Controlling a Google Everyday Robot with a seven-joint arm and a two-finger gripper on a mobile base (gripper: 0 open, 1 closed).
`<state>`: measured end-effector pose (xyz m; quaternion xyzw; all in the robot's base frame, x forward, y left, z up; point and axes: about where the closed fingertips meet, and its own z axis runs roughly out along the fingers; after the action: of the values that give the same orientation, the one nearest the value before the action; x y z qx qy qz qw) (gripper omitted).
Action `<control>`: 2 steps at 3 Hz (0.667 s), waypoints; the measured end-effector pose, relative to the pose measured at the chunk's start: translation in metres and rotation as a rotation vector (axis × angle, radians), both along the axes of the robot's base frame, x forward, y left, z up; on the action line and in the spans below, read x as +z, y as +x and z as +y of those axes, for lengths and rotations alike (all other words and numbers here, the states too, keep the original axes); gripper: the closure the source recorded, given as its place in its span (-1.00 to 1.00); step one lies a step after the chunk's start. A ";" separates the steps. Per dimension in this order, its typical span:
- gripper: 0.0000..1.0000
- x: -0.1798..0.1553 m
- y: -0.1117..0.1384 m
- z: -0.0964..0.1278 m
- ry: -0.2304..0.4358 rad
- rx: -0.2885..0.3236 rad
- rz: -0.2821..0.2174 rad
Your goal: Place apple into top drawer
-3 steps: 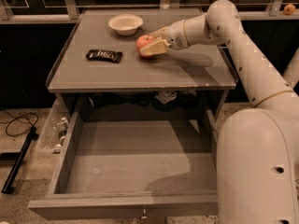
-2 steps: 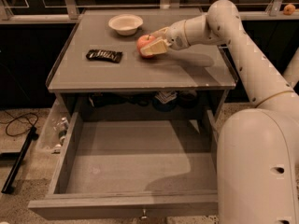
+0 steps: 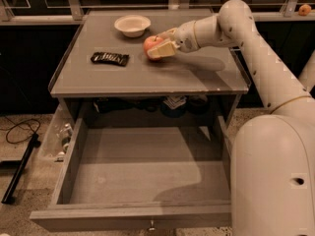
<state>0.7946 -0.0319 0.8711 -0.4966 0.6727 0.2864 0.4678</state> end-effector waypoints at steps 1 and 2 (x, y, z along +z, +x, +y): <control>1.00 0.016 -0.015 -0.004 0.017 0.014 -0.034; 1.00 0.041 -0.042 -0.011 0.027 0.031 -0.088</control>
Offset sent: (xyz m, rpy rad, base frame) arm -0.0861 -0.0262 0.0704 0.0363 -0.1559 0.0421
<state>0.7525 -0.0431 0.9119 -0.5125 0.6399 0.2805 0.4991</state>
